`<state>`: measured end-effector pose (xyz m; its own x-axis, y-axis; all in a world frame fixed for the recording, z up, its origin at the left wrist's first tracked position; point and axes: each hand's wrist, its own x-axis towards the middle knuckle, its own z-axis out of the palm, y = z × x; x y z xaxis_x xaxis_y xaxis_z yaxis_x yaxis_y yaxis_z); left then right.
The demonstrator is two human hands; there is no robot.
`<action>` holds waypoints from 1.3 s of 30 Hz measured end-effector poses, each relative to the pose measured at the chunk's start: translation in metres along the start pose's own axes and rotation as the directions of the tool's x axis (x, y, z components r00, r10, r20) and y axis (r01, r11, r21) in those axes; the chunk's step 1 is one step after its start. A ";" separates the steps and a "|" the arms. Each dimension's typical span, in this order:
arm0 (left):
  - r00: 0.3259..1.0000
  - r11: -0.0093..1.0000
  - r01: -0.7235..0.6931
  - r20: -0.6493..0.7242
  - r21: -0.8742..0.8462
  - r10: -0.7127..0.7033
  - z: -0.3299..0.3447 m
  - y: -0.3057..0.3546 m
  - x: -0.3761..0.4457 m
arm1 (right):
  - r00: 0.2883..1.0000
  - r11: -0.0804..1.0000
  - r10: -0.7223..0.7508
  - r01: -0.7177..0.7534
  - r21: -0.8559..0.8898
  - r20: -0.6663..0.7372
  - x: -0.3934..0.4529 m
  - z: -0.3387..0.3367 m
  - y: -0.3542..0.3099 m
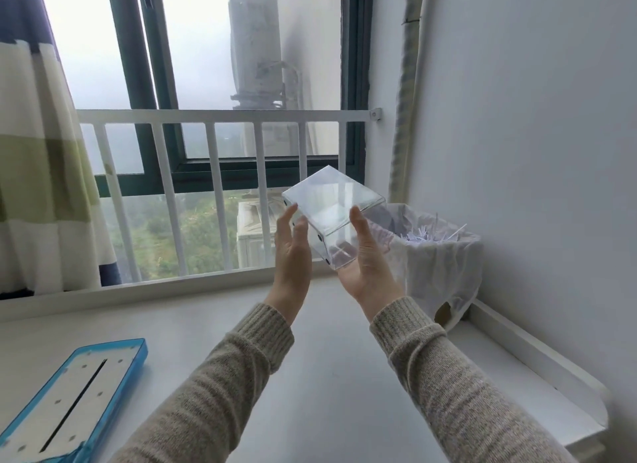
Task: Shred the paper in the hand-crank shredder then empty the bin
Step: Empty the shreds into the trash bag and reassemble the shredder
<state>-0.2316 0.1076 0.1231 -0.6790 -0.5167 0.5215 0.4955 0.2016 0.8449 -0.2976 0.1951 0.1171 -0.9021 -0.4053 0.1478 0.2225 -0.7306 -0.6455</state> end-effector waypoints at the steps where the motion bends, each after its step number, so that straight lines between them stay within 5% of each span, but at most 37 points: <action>1: 1.000 1.000 0.021 -0.022 0.004 -0.020 -0.011 0.001 0.003 | 1.000 1.000 0.005 -0.005 -0.019 -0.007 -0.001 -0.003 0.002; 11: 0.967 0.967 0.243 -0.099 0.069 -0.236 -0.101 -0.004 0.026 | 0.978 0.966 0.190 -0.171 -0.193 0.085 -0.009 -0.035 0.027; 17: 0.936 0.924 0.335 0.046 0.187 -0.349 -0.132 -0.003 0.031 | 0.953 0.937 0.249 -0.193 -0.292 0.170 -0.031 -0.029 0.024; 25: 0.768 0.830 0.535 0.320 0.158 -0.556 -0.150 -0.007 0.019 | 0.910 0.894 0.328 -0.212 -0.395 0.253 -0.034 -0.033 0.032; 39: 0.831 0.864 0.476 0.238 0.166 -0.503 -0.160 -0.009 -0.006 | 0.893 0.885 0.366 -0.247 -0.394 0.261 -0.035 -0.025 0.049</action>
<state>-0.1456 -0.0240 0.0929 -0.9423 -0.3328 0.0364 0.0151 0.0663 0.9977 -0.2644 0.1873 0.0622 -0.6282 -0.7726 0.0913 0.2743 -0.3298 -0.9033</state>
